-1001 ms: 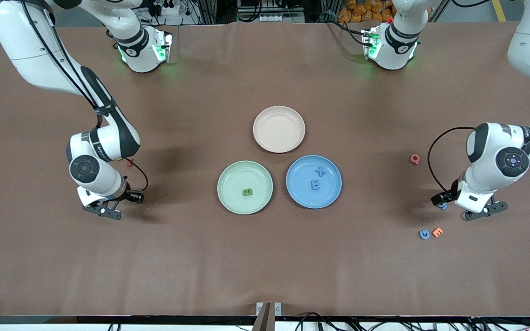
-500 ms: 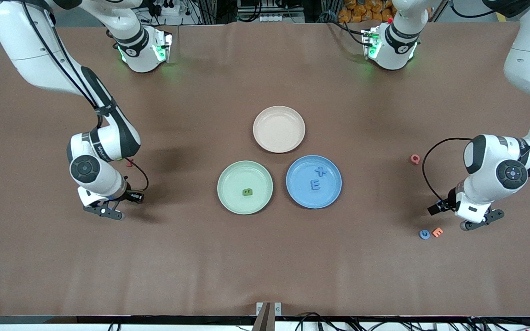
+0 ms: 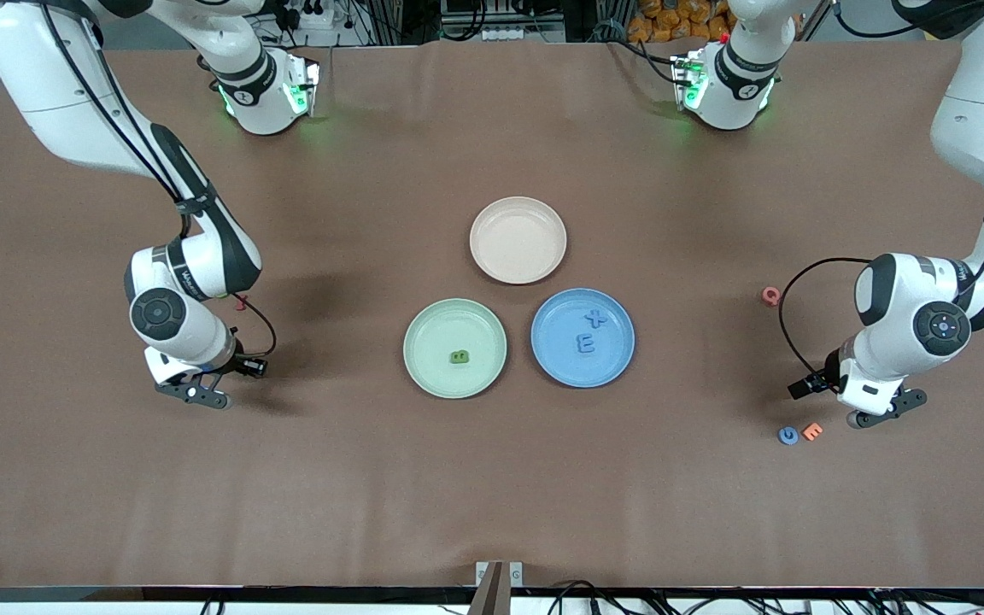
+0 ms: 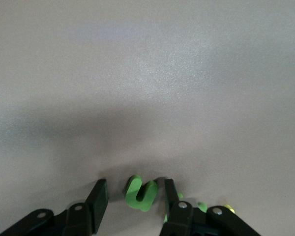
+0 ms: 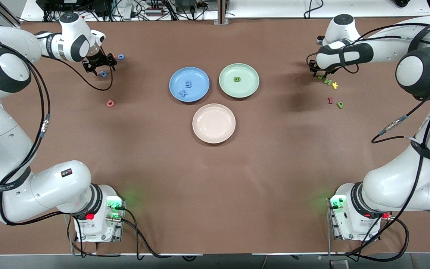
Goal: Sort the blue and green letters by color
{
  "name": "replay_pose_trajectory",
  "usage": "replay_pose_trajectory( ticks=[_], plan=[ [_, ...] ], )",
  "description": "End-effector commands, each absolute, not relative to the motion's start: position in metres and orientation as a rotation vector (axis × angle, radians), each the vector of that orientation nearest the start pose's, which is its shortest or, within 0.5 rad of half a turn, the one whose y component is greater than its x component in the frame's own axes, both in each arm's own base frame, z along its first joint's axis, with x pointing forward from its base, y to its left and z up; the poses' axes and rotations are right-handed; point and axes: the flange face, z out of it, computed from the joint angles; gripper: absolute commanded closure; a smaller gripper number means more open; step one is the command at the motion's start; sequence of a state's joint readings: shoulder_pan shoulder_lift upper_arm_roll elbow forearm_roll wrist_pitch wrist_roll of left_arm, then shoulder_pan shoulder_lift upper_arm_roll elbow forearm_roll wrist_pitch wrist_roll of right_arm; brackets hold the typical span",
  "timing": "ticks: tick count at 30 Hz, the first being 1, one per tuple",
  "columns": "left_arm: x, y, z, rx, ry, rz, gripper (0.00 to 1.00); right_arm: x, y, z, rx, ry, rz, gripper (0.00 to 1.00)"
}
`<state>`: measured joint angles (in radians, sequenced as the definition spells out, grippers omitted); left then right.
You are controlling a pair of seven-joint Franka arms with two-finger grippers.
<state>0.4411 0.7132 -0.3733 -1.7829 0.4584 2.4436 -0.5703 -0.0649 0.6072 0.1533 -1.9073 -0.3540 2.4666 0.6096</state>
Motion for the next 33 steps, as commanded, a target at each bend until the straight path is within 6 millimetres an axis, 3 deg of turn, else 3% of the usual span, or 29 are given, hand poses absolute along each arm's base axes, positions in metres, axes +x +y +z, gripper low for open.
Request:
replay_pose_trajectory(
  ticks=[1,4,8,14,19,20,22,26,28,33],
  plan=[
    [0.652,0.065,0.178,-3.037,-0.597,-0.041,0.0,0.623,0.051,0.171,-3.256,0.416,-0.039,0.5],
    [0.651,0.067,0.178,-3.036,-0.601,-0.036,0.0,0.623,0.052,0.169,-3.258,0.413,-0.035,0.52],
    [0.645,0.084,0.173,-3.028,-0.612,-0.021,0.0,0.623,0.052,0.169,-3.256,0.413,-0.039,0.54],
    [0.645,0.085,0.174,-3.027,-0.612,-0.022,0.02,0.623,0.05,0.168,-3.26,0.409,-0.043,0.56],
    [0.646,0.084,0.176,-3.025,-0.617,-0.029,0.61,0.623,0.048,0.168,-3.269,0.395,-0.046,0.58],
    [0.646,0.083,0.177,-3.025,-0.619,-0.029,0.66,0.623,0.048,0.168,-3.269,0.395,-0.046,0.59],
    [0.647,0.08,0.178,-3.024,-0.617,-0.032,0.76,0.623,0.048,0.168,-3.27,0.393,-0.047,0.6],
    [0.646,0.078,0.177,-3.021,-0.619,-0.021,0.85,0.623,0.048,0.168,-3.271,0.391,-0.048,0.65],
    [0.646,0.078,0.178,-3.019,-0.619,-0.017,0.93,0.623,0.048,0.168,-3.276,0.383,-0.05,0.66],
    [0.646,0.071,0.179,-3.006,-0.597,0.025,1.0,0.623,0.047,0.168,-3.28,0.378,-0.049,0.71]
  ],
)
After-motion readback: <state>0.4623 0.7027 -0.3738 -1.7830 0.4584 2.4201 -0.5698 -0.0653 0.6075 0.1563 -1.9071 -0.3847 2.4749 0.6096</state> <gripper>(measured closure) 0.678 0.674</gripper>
